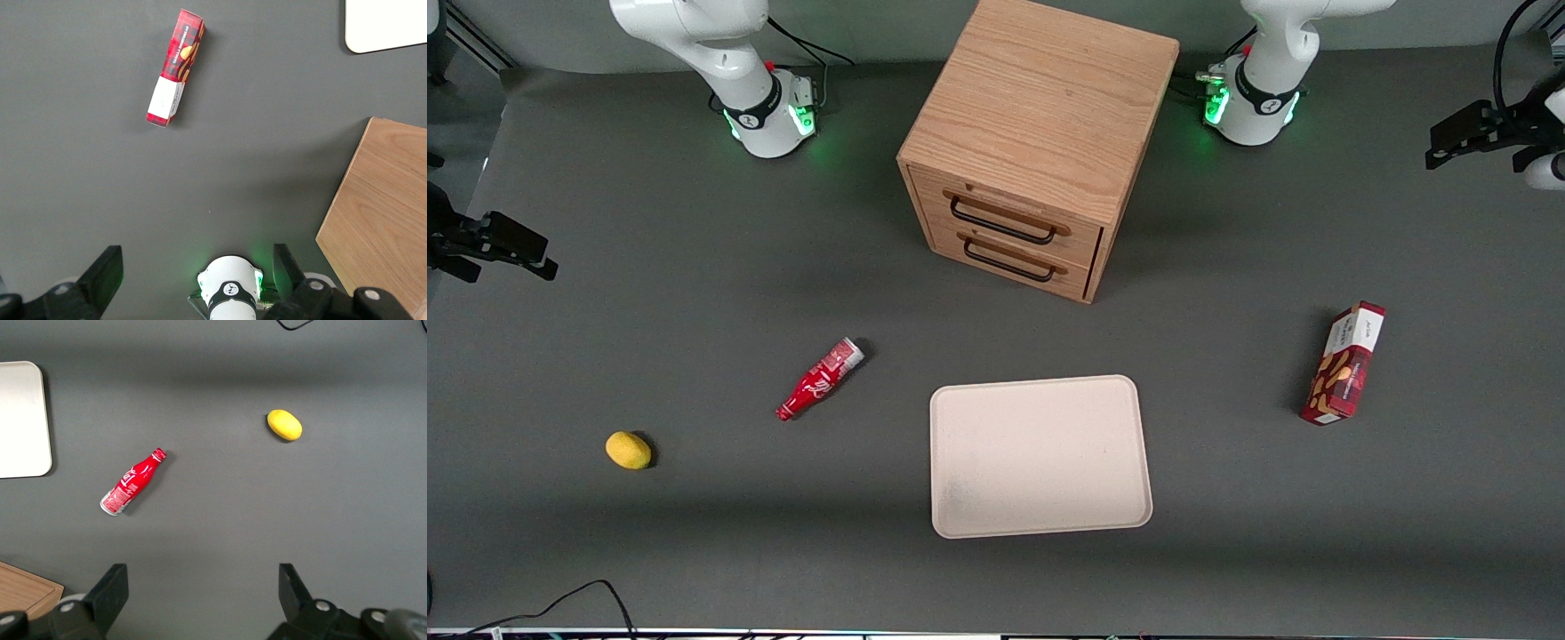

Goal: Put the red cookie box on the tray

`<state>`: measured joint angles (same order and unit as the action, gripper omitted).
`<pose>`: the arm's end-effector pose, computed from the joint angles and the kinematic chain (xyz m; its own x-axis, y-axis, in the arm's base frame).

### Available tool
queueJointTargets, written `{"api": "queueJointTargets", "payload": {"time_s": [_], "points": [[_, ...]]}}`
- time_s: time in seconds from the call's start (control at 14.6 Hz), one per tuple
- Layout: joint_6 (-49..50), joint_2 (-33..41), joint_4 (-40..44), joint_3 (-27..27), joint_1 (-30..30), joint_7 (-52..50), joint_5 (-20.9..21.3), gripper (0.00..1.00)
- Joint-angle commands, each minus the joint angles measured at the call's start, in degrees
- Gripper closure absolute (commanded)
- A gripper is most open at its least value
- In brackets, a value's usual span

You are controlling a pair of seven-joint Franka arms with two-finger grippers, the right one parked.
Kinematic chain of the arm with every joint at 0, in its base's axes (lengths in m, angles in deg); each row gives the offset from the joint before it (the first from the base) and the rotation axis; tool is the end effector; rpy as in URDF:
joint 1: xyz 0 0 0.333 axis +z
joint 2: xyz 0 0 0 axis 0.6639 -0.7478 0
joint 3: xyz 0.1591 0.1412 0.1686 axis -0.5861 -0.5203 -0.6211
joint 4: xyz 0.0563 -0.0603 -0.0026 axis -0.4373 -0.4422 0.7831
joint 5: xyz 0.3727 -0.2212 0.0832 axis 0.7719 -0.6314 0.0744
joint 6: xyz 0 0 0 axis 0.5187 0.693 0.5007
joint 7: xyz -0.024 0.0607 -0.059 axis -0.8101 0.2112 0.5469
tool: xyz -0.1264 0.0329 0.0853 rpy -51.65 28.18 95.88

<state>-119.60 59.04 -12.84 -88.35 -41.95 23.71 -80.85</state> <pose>0.5318 0.0063 0.5593 0.9815 -0.0739 -0.1765 -0.0754 -0.9972 -0.0018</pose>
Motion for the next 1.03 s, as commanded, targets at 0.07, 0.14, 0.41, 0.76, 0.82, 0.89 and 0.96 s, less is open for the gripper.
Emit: {"api": "queueJointTargets", "payload": {"time_s": [0.07, 0.14, 0.41, 0.76, 0.82, 0.89, 0.96], "points": [[-0.10, 0.30, 0.41, -0.04, -0.34, -1.08, 0.55, 0.00], [0.25, 0.30, 0.58, -0.13, -0.35, -1.09, 0.46, 0.00], [0.16, 0.30, 0.67, -0.57, -0.17, -1.00, -0.07, 0.00], [0.25, 0.30, 1.37, -0.57, -0.17, -1.09, -0.07, 0.00], [0.34, 0.21, 2.16, -0.57, -0.17, -1.09, -0.07, 0.00], [0.34, 0.21, 2.78, -0.57, -0.17, -1.17, -0.07, 0.00], [0.34, 0.03, 3.56, -0.57, -0.17, -0.74, 0.10, 0.00]]}}
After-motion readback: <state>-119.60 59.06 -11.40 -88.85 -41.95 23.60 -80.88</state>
